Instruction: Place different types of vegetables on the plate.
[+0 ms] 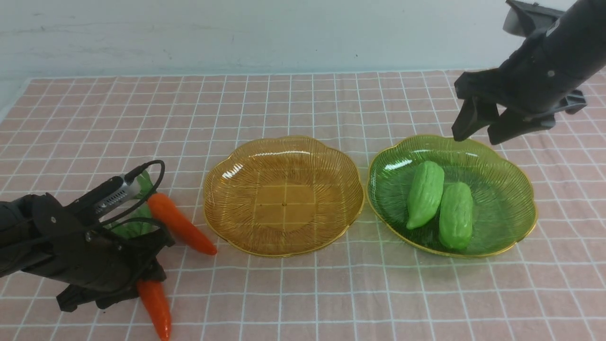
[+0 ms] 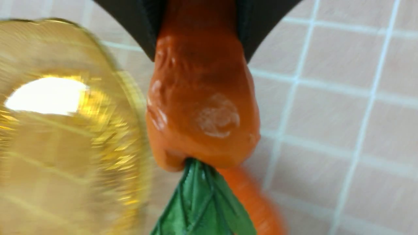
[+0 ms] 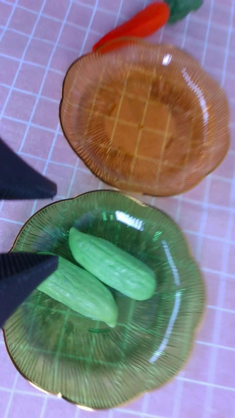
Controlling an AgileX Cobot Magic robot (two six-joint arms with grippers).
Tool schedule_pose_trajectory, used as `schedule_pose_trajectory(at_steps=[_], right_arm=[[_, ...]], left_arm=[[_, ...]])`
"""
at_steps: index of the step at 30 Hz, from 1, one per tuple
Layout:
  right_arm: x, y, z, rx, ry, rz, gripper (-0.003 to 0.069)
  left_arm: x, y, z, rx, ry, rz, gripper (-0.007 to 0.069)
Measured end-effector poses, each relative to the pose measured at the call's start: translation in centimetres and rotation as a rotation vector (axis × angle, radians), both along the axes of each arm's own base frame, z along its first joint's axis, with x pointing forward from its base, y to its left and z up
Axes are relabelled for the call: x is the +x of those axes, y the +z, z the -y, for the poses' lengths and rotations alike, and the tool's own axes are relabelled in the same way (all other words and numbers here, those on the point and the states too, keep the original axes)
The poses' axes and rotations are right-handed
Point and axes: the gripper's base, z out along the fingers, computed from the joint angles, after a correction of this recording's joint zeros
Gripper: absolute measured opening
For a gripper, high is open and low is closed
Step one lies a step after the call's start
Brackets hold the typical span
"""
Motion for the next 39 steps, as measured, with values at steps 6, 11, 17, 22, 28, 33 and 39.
schedule_pose_trajectory(at_steps=[6,11,17,22,28,33,39], right_arm=[[-3.9,3.7,0.8,0.003,0.003,0.123,0.001],[-7.1,6.0,1.4,0.016,0.004,0.206,-0.0014],[-8.3,6.6,1.6,0.02,0.005,0.23,-0.0015],[-7.8,3.9,1.5,0.003,0.006,0.137,-0.0015],[-7.4,0.9,1.5,-0.02,0.005,0.035,-0.0015],[-7.3,0.5,1.5,-0.027,0.005,0.023,-0.0015],[-7.3,0.4,1.6,-0.066,0.028,0.036,-0.0015]], left_arm=[[3.2,2.4,0.7,0.008,-0.1,-0.003,0.0189],[7.9,2.2,3.9,0.046,-0.24,-0.025,0.0197],[12.6,0.1,8.1,0.051,-0.339,-0.026,0.0277],[14.9,-0.5,8.7,0.065,-0.343,-0.051,0.0447],[15.3,3.3,6.2,0.274,-0.317,-0.09,0.0482],[15.3,4.8,5.2,0.367,-0.294,-0.079,0.0482],[13.5,5.2,5.8,0.304,-0.411,-0.083,0.047]])
